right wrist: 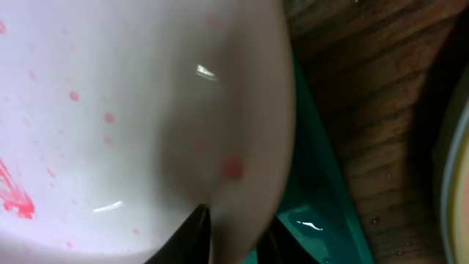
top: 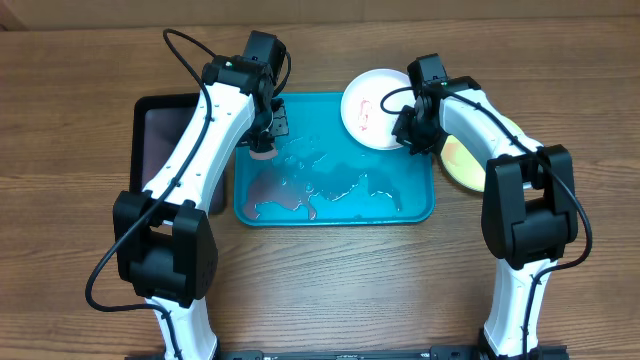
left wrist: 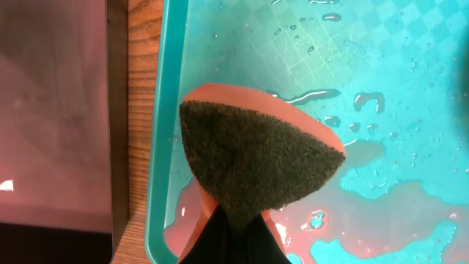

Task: Clean dirty plates on tray and stack at the side
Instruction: 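Drag the white plate toward the tray center with the right gripper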

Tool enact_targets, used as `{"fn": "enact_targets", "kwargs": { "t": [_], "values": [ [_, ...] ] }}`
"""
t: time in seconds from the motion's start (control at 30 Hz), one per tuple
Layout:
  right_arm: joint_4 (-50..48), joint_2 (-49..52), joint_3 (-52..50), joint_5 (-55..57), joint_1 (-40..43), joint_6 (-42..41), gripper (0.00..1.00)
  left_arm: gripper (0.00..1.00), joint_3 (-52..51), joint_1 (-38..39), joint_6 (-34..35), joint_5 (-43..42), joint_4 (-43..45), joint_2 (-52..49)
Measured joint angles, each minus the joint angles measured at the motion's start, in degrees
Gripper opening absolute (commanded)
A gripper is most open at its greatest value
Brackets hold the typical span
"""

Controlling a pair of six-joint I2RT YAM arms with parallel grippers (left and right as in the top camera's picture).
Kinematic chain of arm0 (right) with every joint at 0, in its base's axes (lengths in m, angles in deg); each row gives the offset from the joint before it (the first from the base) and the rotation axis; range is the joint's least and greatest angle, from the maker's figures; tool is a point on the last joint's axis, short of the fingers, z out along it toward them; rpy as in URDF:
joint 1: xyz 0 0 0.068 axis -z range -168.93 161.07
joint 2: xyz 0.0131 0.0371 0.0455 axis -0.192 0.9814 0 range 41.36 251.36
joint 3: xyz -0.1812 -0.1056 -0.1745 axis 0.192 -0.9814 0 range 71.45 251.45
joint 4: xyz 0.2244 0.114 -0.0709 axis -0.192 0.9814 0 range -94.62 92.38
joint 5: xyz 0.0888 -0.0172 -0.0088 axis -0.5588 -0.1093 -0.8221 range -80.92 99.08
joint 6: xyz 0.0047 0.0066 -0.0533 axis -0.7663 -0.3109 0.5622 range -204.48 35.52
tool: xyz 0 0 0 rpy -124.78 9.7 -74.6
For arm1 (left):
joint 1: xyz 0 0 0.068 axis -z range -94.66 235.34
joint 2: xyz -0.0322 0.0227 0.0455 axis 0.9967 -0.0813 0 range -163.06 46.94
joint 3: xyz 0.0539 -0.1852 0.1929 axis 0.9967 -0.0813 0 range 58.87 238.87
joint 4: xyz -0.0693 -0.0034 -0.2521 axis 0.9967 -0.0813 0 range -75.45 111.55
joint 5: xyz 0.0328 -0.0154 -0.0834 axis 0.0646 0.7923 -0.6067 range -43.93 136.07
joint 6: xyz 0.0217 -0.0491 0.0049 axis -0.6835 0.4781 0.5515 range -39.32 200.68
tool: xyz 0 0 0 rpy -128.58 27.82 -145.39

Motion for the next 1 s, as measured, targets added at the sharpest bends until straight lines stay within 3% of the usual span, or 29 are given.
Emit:
{"fn": "enact_targets", "kwargs": {
  "t": [0.33,0.53,0.8,1.0],
  "values": [
    [7.6,0.0,0.1,-2.8,-5.8,1.2,0.07,0.05,0.0,0.0,0.0,0.0,0.0,0.0],
    [12.9,-0.1,0.2,-5.8,-11.6,4.6,0.08,0.04,0.0,0.0,0.0,0.0,0.0,0.0],
    [13.3,0.0,2.3,-6.6,-12.1,15.8,0.38,0.04,0.0,0.0,0.0,0.0,0.3,0.0],
    [5.5,0.0,3.0,-6.8,-8.9,26.9,0.42,0.04,0.0,0.0,0.0,0.0,0.6,0.0]
  ]
}}
